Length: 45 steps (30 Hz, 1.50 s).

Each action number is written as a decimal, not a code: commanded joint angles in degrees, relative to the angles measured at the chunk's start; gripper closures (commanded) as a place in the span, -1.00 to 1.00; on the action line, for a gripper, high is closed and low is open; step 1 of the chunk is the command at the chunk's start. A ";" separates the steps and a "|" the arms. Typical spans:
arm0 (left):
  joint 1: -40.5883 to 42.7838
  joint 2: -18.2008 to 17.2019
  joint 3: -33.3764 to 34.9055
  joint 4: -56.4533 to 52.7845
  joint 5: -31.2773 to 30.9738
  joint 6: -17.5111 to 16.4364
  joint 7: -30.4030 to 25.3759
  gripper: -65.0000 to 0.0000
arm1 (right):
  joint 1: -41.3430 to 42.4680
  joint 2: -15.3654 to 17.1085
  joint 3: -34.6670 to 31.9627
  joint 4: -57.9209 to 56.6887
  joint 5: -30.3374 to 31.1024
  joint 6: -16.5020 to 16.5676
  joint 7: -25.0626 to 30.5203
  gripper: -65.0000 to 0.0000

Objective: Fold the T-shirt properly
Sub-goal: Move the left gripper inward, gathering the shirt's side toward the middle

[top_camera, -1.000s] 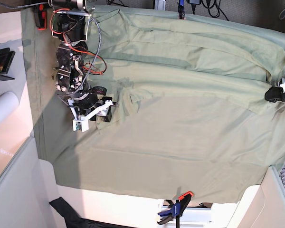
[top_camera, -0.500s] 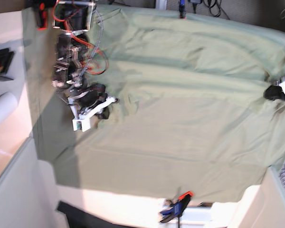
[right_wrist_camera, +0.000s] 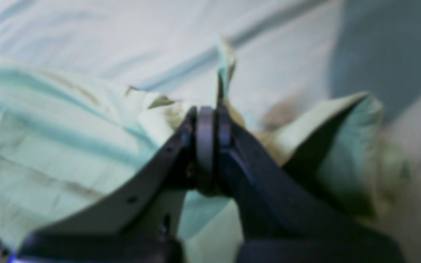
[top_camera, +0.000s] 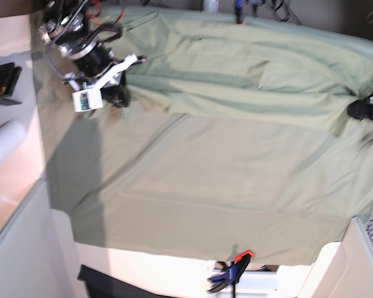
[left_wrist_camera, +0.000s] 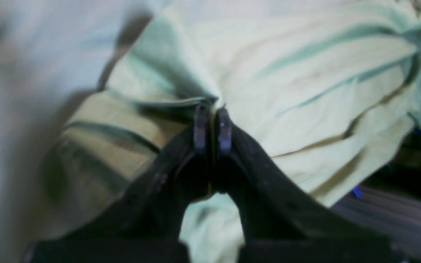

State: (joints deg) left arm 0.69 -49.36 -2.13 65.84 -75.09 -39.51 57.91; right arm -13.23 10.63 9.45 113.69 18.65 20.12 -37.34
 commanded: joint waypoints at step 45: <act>10.93 4.35 -14.49 0.57 5.46 -0.49 -3.91 -0.02 | -11.21 0.61 8.33 6.95 1.95 0.11 1.49 -0.21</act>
State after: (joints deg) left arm 11.90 -43.64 -16.16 65.82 -69.04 -39.46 53.52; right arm -24.60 10.79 17.41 119.72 19.92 20.32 -37.34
